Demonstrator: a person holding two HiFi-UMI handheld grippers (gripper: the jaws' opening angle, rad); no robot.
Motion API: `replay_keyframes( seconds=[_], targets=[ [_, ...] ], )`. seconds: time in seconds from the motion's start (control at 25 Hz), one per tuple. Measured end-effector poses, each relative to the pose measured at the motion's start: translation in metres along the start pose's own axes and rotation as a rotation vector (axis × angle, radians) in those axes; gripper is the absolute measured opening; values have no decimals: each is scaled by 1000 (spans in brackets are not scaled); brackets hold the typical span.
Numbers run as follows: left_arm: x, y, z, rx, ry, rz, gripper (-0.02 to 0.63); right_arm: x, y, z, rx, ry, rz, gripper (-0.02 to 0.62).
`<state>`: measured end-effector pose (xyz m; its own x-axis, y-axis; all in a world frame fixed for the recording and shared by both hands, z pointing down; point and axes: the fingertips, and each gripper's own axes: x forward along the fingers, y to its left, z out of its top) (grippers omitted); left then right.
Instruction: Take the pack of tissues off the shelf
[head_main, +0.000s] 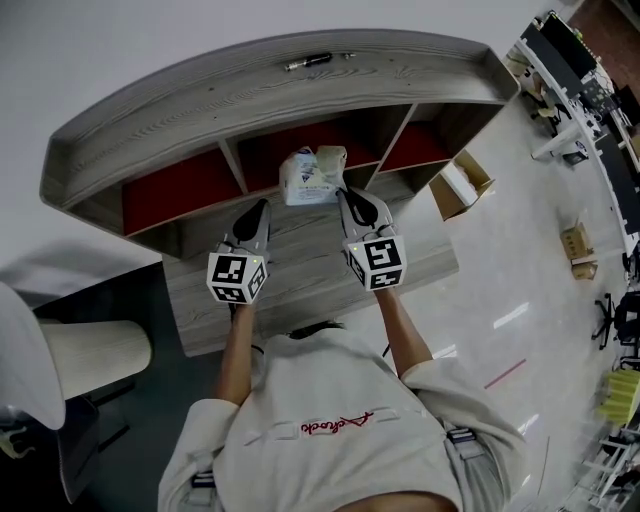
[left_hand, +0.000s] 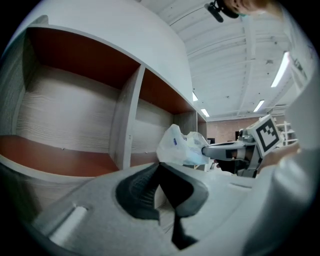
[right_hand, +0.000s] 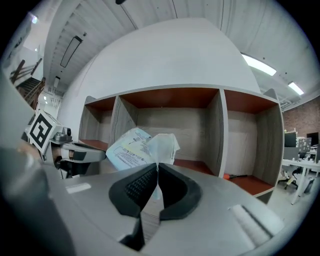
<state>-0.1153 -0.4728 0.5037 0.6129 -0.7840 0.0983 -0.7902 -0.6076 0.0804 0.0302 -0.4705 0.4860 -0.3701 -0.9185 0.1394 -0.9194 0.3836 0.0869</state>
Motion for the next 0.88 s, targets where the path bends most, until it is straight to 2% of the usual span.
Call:
replay_keyframes(
  seconds=[0.44,0.88],
  targets=[
    [-25,5,-5,-10,-4,-14,-2,-28,35,6,-30,-22,-8,15],
    [-35,-7,-17,-15,17,-19,-2,-41,40,-5,-16,-20,-5,14]
  ],
)
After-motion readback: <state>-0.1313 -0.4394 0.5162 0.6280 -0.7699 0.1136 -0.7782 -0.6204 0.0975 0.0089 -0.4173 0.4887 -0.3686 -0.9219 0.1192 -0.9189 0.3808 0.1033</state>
